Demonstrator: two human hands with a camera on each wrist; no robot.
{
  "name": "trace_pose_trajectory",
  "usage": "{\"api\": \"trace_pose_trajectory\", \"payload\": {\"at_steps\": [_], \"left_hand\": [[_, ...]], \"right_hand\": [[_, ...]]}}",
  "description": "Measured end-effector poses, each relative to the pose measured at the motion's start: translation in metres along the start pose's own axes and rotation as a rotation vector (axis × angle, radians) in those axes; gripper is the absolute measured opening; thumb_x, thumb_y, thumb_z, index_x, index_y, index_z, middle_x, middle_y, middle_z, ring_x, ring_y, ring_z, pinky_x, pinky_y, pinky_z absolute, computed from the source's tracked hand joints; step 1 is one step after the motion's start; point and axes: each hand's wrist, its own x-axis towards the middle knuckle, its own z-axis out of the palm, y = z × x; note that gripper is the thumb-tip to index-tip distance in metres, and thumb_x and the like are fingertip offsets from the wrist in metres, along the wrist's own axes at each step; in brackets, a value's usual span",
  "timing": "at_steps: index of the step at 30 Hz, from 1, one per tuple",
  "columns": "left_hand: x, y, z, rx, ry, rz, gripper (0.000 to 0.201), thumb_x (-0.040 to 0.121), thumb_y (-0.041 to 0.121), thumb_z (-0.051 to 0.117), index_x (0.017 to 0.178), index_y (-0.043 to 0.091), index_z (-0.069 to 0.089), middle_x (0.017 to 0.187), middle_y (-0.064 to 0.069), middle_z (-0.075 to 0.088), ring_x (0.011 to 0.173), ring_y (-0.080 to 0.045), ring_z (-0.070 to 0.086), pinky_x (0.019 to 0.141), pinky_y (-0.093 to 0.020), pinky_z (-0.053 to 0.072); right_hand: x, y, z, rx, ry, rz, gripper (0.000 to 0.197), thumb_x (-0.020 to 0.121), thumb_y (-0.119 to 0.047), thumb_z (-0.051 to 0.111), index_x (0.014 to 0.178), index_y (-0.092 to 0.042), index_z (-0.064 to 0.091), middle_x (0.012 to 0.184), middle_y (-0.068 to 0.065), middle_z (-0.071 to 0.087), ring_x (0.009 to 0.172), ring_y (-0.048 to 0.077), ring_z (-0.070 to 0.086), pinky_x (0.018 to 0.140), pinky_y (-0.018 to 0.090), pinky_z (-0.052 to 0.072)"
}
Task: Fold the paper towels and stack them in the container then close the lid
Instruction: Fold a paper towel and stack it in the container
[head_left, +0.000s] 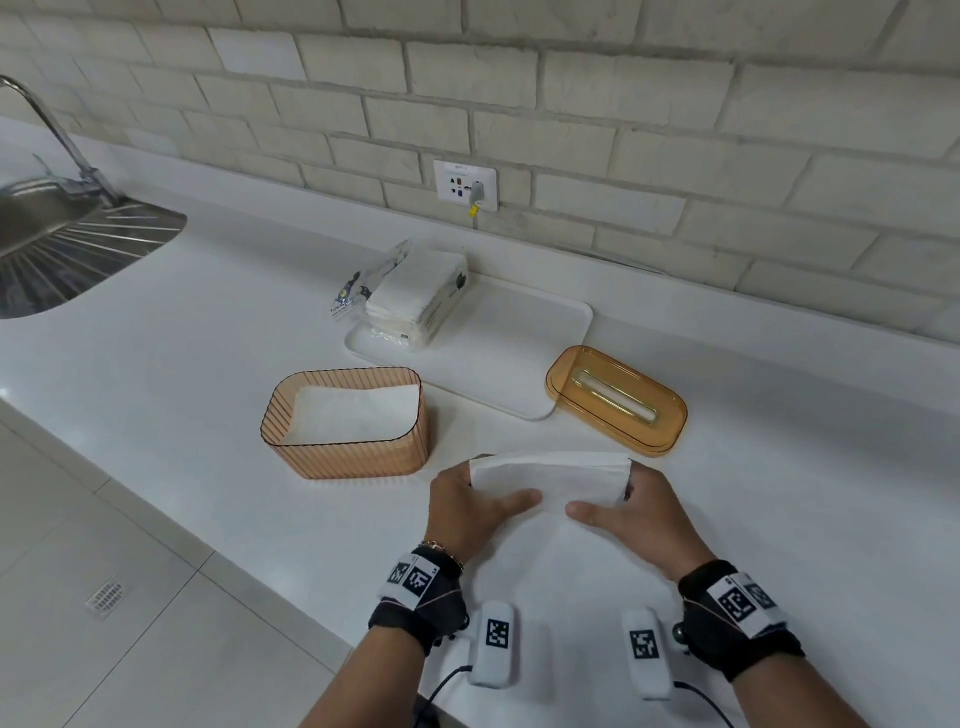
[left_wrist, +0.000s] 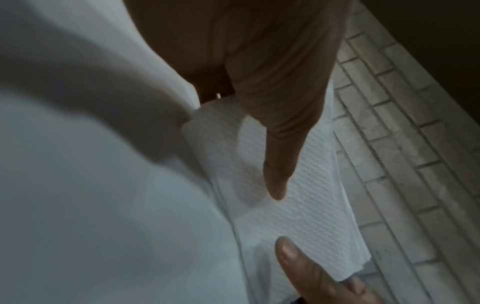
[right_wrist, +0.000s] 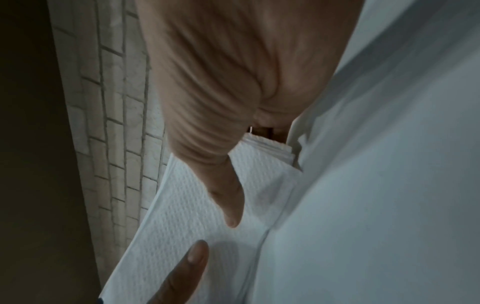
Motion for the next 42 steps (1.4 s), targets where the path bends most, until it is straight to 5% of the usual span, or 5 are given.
{"api": "trace_pose_trajectory", "payload": {"at_steps": [5,12,20,26,42], "left_hand": [[-0.004,-0.008,-0.005,0.092,0.021,0.007,0.039,0.054,0.033,0.105,0.073,0.029,0.071,0.072,0.018,0.075,0.065,0.009,0.069,0.060,-0.010,0.051],[-0.009,0.003,-0.006,-0.119,-0.006,0.041,0.027,0.067,0.018,0.100,0.087,0.019,0.083,0.084,0.009,0.082,0.081,-0.007,0.078,0.074,-0.017,0.058],[-0.015,-0.008,-0.006,-0.094,-0.037,0.085,0.042,0.064,0.004,0.098,0.101,0.019,0.083,0.094,0.003,0.083,0.091,-0.015,0.079,0.084,-0.028,0.061],[-0.011,0.007,-0.006,-0.191,-0.004,0.055,0.026,0.069,0.009,0.097,0.089,0.016,0.083,0.087,0.002,0.082,0.086,-0.015,0.078,0.079,-0.025,0.061],[0.001,-0.002,-0.011,-0.186,-0.023,-0.034,0.019,0.066,0.013,0.099,0.077,0.015,0.083,0.076,-0.004,0.079,0.065,-0.009,0.065,0.067,-0.024,0.053]], "right_hand": [[0.001,0.003,0.010,0.030,0.007,-0.005,0.044,0.068,-0.019,0.097,0.107,-0.023,0.076,0.099,-0.012,0.081,0.095,0.006,0.077,0.085,0.029,0.062],[0.002,-0.006,0.016,0.099,0.024,-0.112,0.023,0.073,-0.013,0.095,0.088,-0.022,0.080,0.088,-0.003,0.080,0.083,0.012,0.074,0.068,0.016,0.054],[-0.001,0.000,0.018,0.150,-0.080,-0.167,0.052,0.067,0.004,0.094,0.111,-0.020,0.078,0.111,-0.006,0.080,0.113,0.007,0.072,0.083,0.016,0.057],[0.002,-0.018,0.019,0.125,-0.043,-0.190,0.022,0.072,-0.009,0.095,0.088,-0.019,0.083,0.089,-0.003,0.081,0.083,0.009,0.074,0.074,0.016,0.054],[0.008,-0.021,0.006,0.122,-0.044,-0.097,0.022,0.075,-0.016,0.093,0.094,-0.018,0.082,0.093,-0.003,0.082,0.091,0.013,0.077,0.083,0.028,0.056]]}}
